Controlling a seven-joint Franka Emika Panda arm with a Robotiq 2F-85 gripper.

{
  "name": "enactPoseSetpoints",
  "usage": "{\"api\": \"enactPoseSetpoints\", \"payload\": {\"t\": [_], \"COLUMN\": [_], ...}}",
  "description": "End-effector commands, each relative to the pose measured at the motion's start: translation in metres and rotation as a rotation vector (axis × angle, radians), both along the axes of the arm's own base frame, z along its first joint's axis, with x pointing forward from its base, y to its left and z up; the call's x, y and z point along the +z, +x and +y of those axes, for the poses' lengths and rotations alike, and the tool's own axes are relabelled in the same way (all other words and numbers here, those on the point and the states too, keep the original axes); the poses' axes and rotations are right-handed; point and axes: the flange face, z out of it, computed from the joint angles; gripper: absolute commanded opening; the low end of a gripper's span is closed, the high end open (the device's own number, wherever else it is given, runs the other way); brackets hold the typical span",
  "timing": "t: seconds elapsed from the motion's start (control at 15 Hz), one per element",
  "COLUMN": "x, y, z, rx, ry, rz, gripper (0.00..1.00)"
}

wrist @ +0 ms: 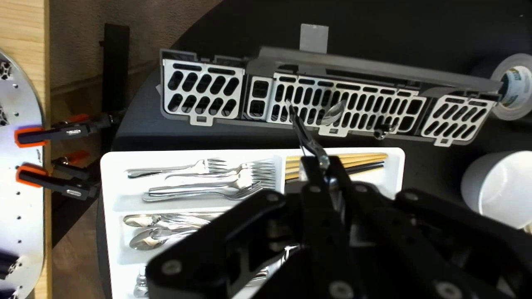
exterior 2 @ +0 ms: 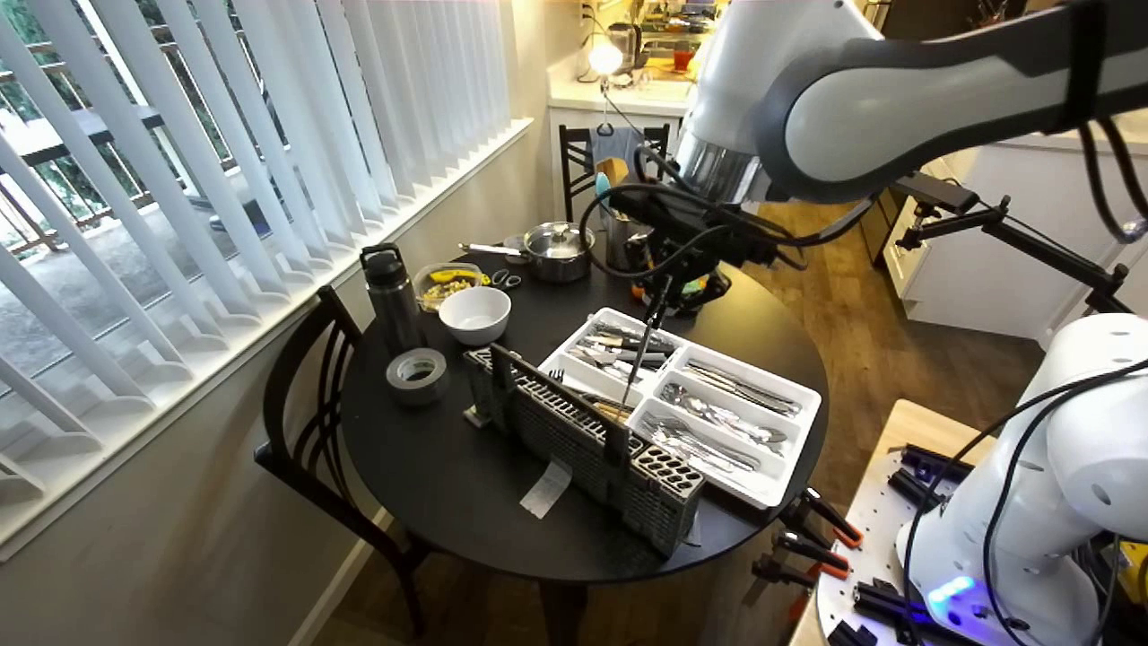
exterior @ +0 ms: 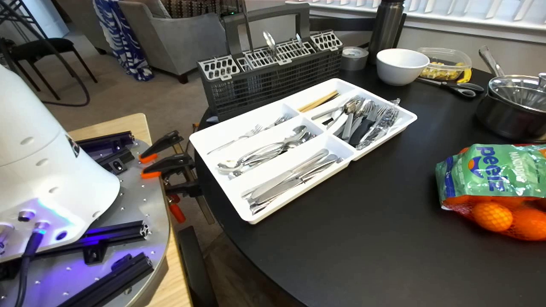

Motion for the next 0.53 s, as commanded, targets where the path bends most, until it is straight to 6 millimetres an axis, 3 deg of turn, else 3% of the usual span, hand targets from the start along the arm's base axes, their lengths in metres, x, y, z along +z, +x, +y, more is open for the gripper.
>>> {"api": "enactPoseSetpoints", "payload": {"t": [0.0, 0.27, 0.47], "x": [0.030, 0.050, 0.065], "y": [-0.021, -0.026, -0.029], "z": [-0.006, -0.018, -0.038], "rx": [-0.011, -0.018, -0.016], "ry": [-0.021, -0.080, -0.207], "rz": [-0.061, -0.110, -0.074], "gripper": [0.02, 0.02, 0.02]}}
